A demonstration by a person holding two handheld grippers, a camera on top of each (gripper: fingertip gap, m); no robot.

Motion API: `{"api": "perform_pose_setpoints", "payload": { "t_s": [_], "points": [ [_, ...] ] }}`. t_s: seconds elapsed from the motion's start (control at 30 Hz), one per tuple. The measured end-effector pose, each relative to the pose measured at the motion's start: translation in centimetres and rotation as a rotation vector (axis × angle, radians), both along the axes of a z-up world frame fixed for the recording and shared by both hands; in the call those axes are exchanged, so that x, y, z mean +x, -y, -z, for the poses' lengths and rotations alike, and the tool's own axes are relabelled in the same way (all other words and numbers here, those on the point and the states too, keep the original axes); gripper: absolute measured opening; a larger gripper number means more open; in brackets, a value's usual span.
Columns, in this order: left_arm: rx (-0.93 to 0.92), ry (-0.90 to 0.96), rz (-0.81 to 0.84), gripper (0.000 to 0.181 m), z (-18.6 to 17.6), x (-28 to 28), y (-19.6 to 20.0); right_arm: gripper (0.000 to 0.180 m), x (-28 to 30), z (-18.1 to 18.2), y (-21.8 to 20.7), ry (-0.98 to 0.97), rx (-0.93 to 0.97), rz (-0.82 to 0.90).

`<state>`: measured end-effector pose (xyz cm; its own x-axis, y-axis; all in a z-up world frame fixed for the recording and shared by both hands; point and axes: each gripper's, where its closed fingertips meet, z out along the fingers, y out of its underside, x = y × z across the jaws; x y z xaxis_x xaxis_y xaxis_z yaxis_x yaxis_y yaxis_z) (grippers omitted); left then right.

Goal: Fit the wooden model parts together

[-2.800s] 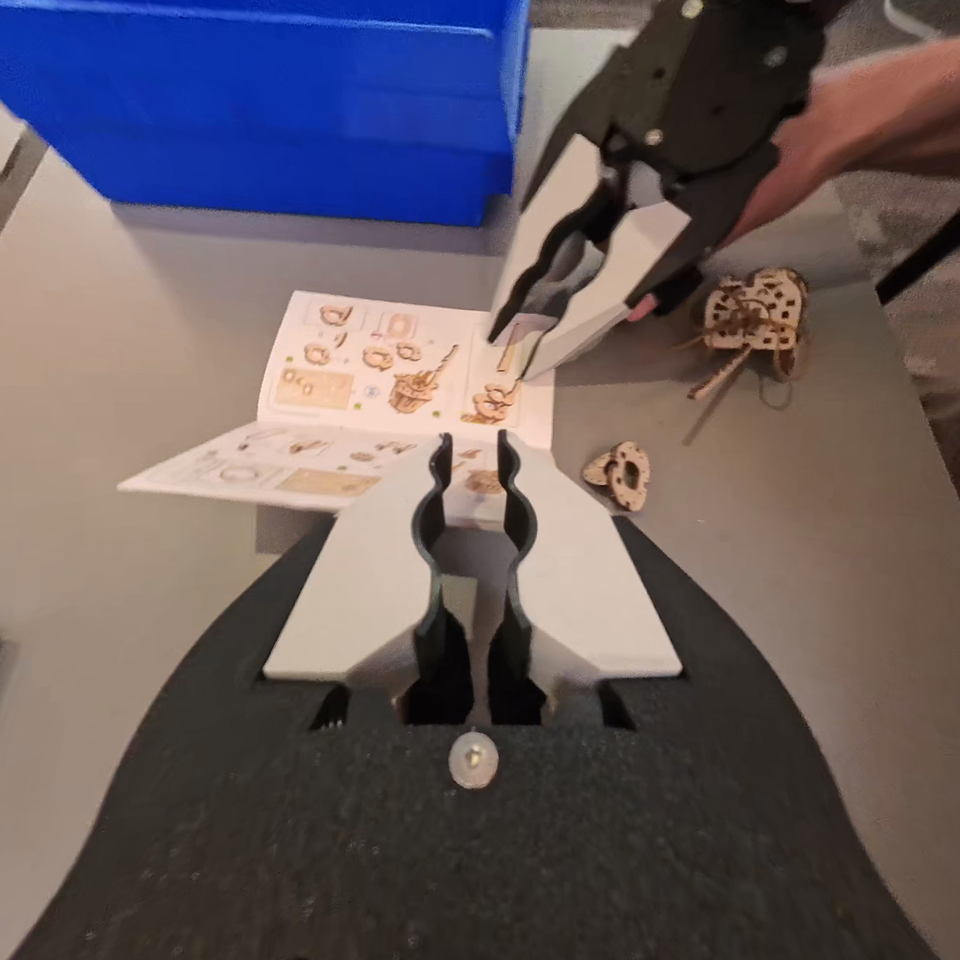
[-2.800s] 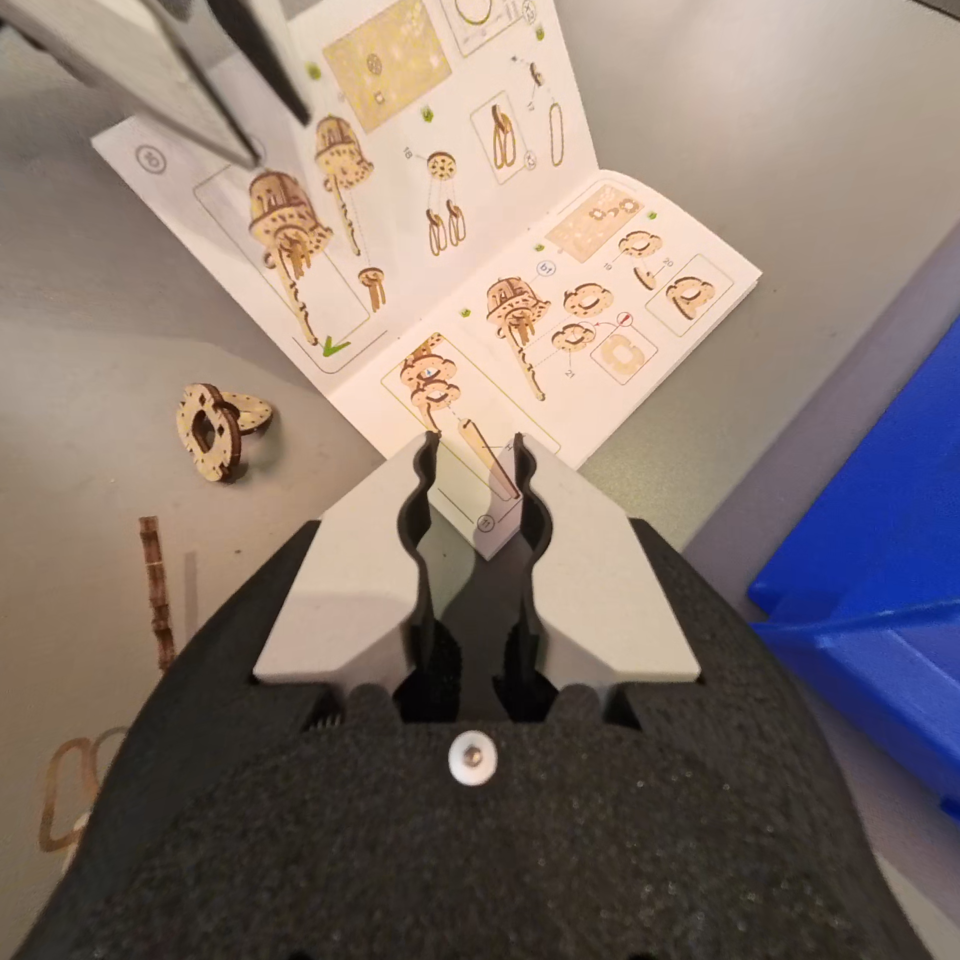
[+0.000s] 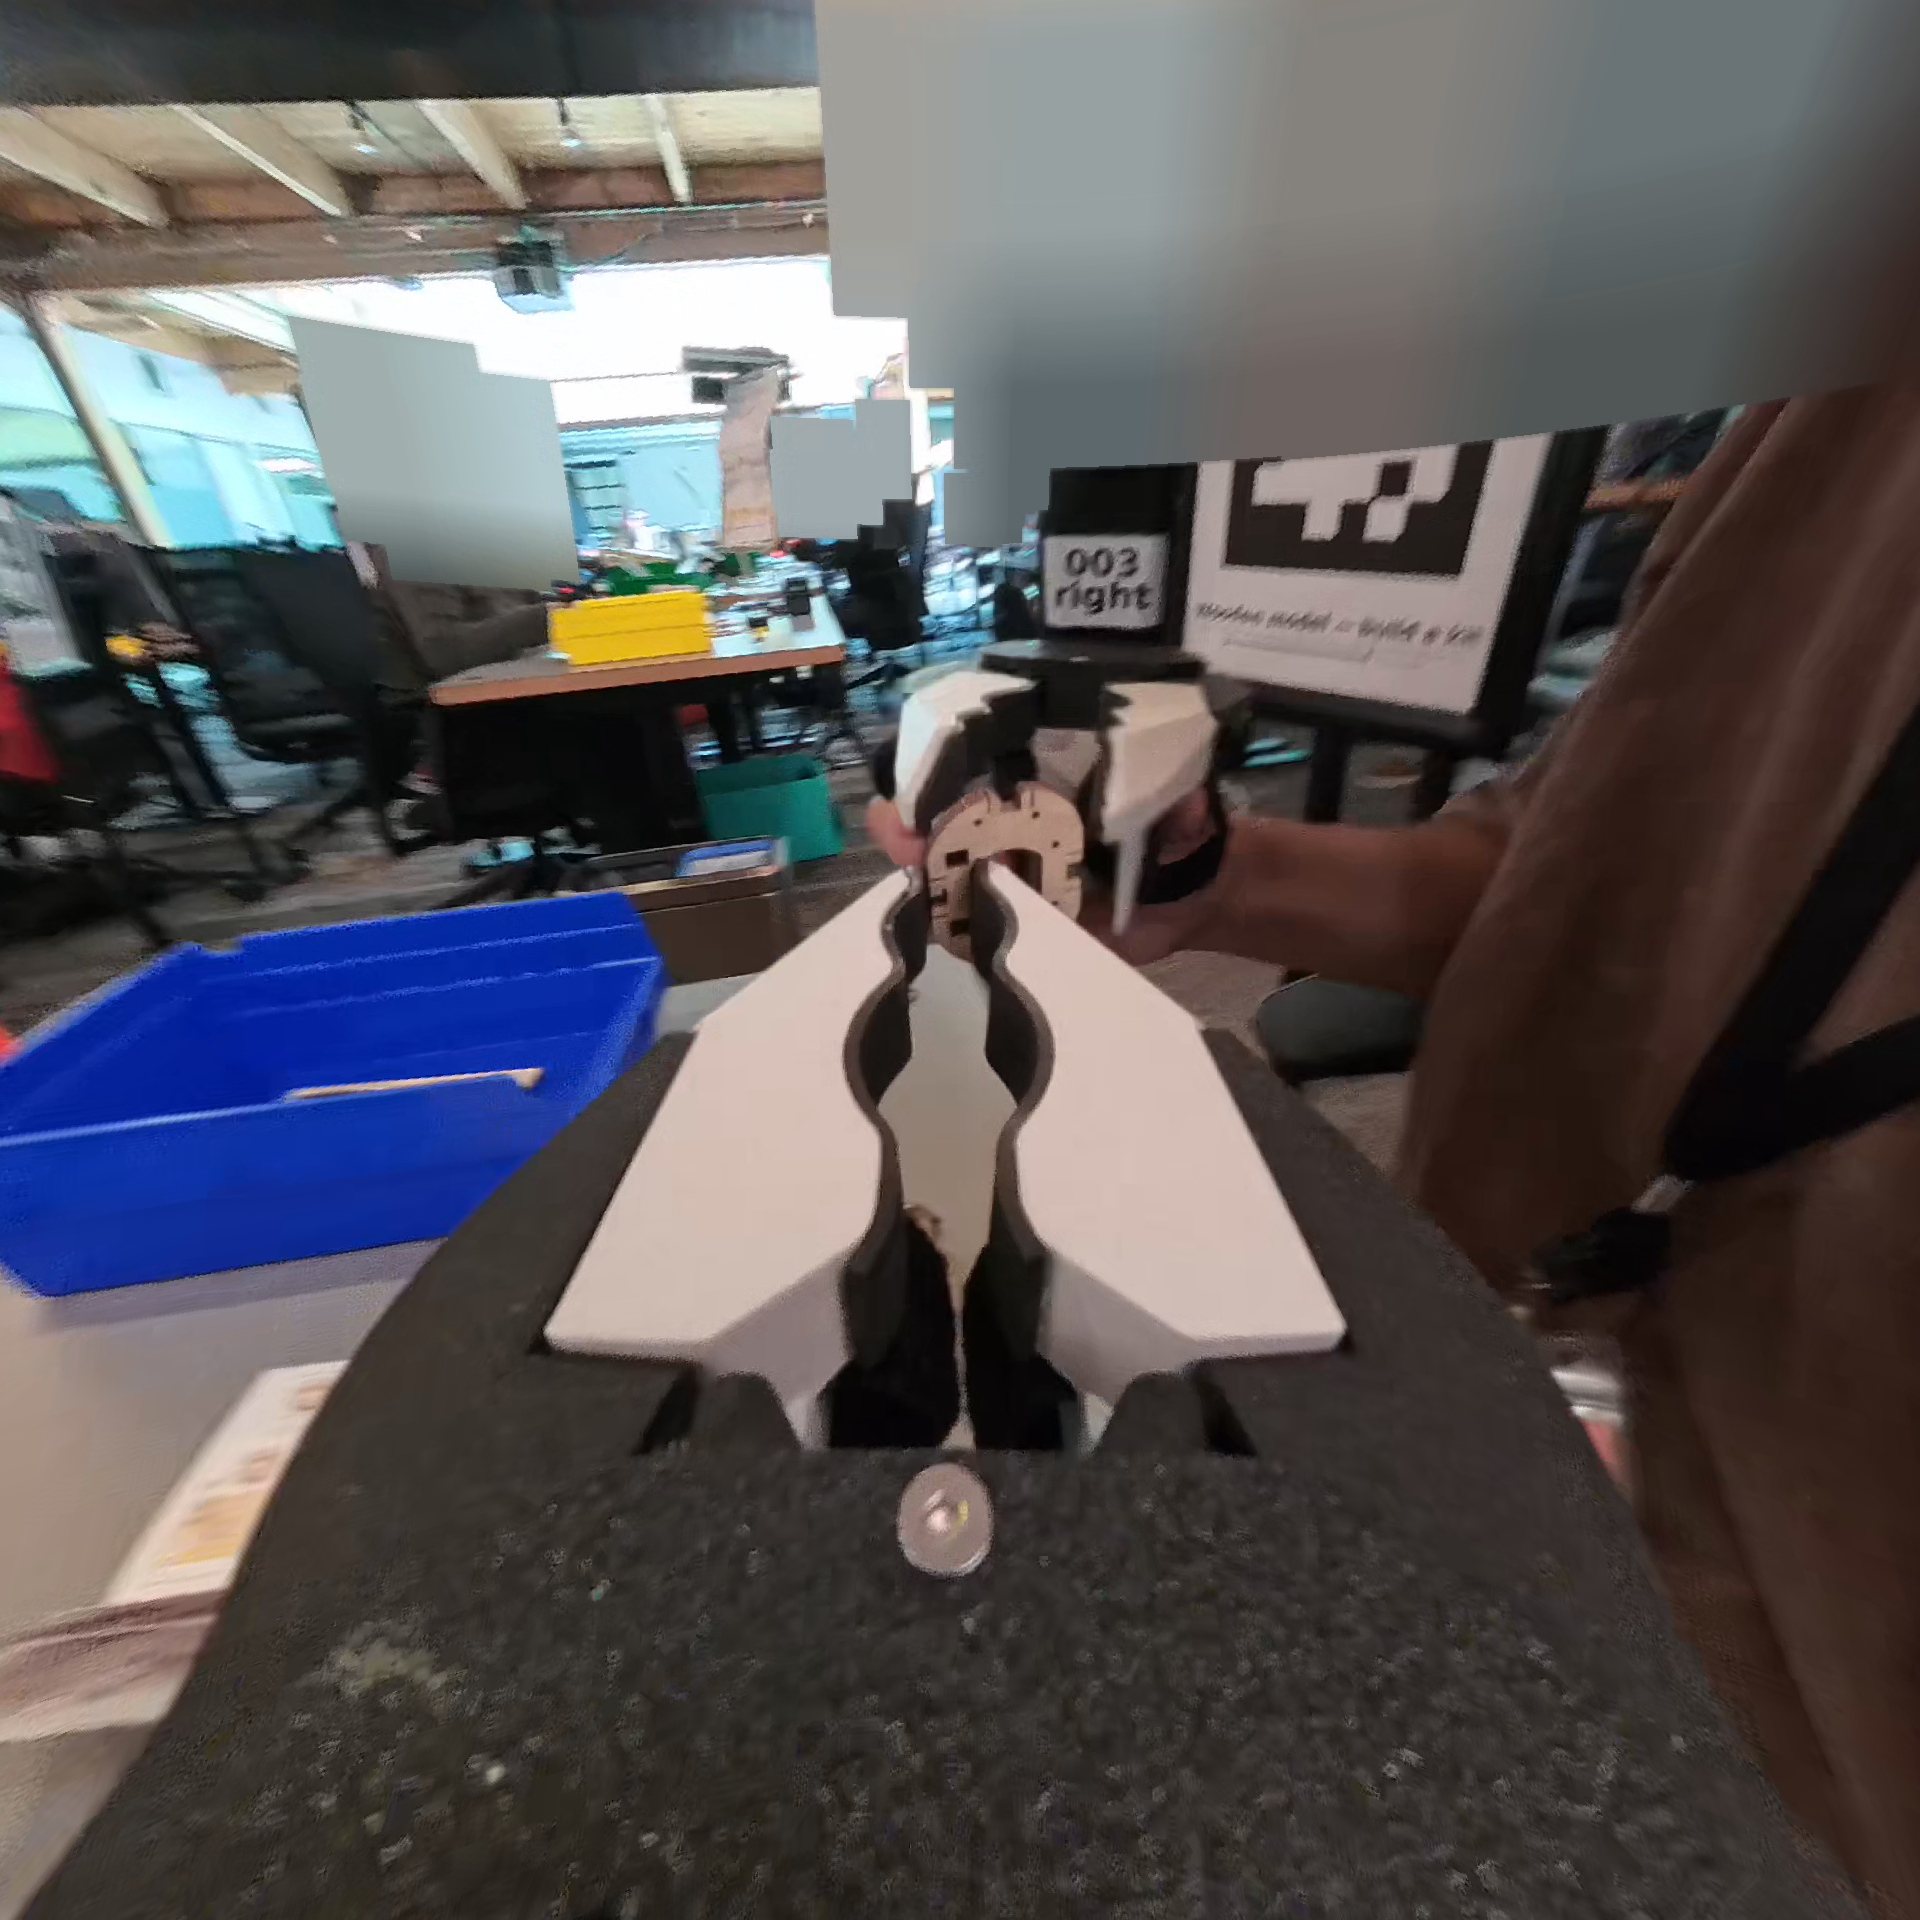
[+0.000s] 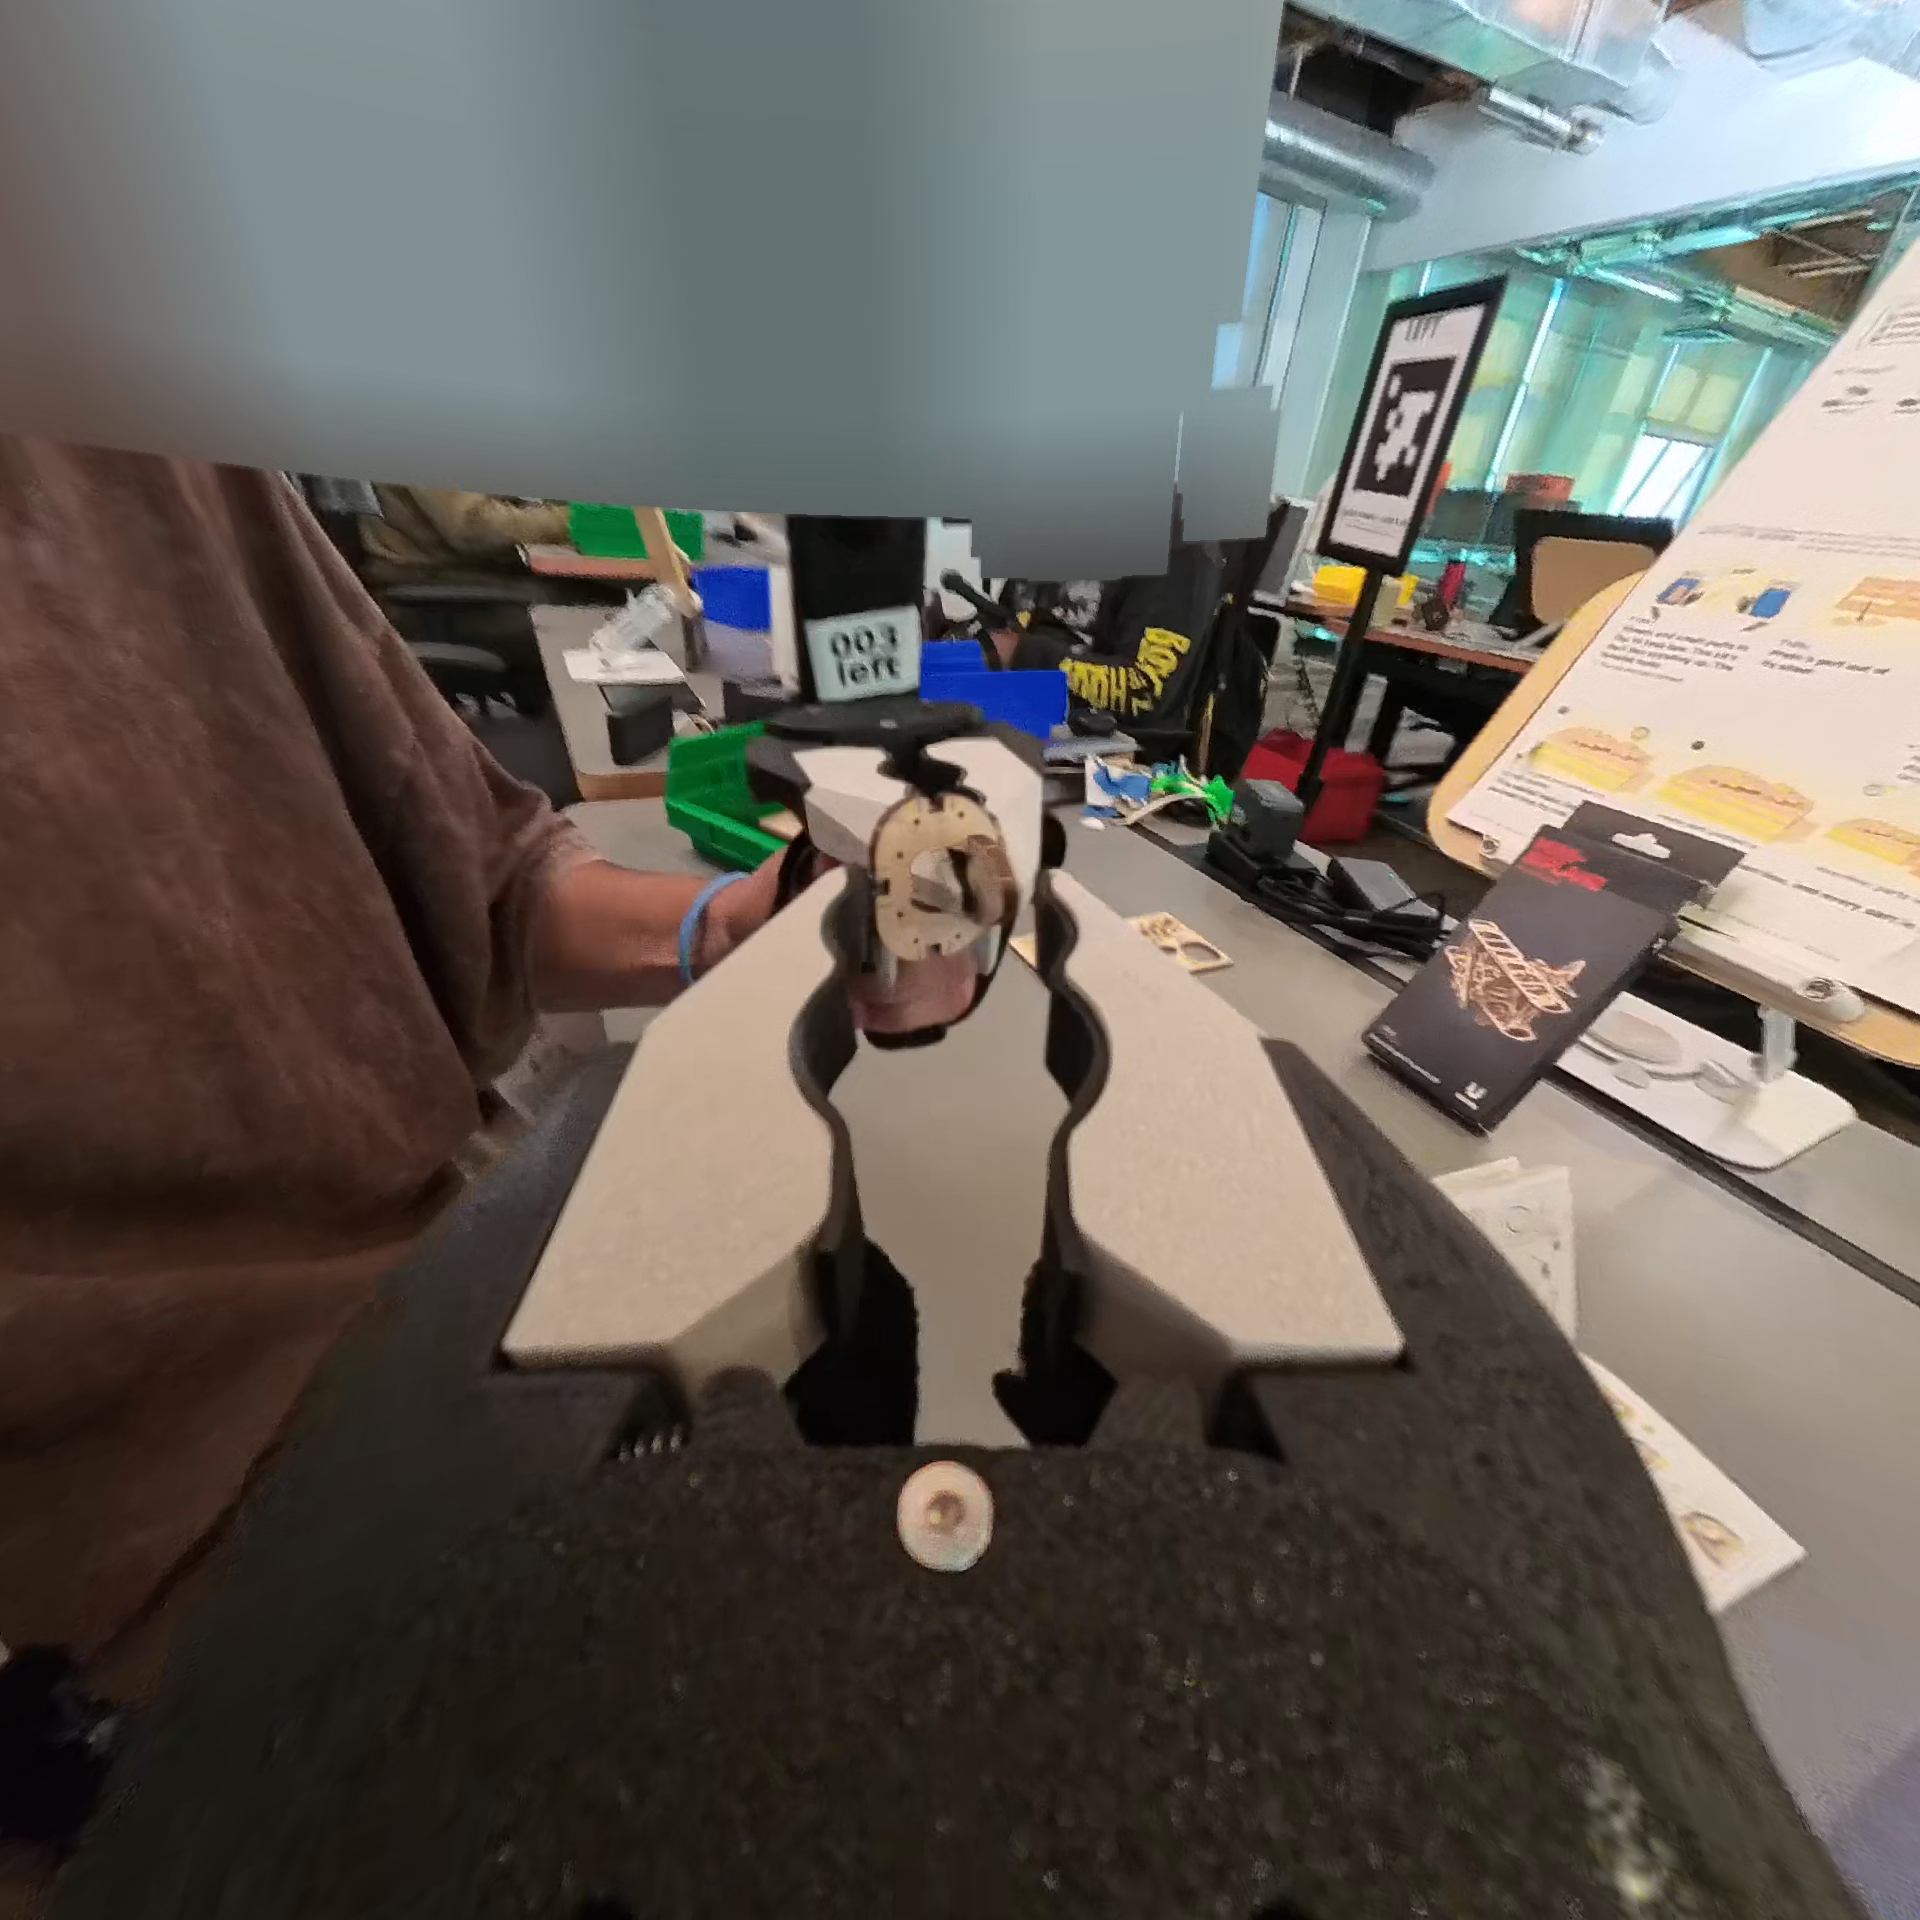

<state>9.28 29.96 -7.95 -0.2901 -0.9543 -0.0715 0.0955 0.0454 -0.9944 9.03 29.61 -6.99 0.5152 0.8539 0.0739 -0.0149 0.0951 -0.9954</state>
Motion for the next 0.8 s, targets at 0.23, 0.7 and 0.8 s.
{"api": "perform_pose_setpoints", "payload": {
  "t_s": [0.23, 0.7, 0.8],
  "points": [
    [-0.258, -0.043, 0.194, 0.005, 0.5, 0.0, 0.5, 0.019, 0.5, 1.0, -0.9, -0.094, -0.220, -0.094],
    [-0.341, -0.170, 0.280, 0.005, 2.3, 0.4, 0.9, 0.002, -0.1, 2.5, -0.8, -0.122, -0.351, -0.167],
    [-0.309, -0.209, 0.268, 0.005, 2.8, 0.3, 1.0, 0.002, -0.1, 3.0, -0.7, -0.088, -0.367, -0.170]
  ]
}}
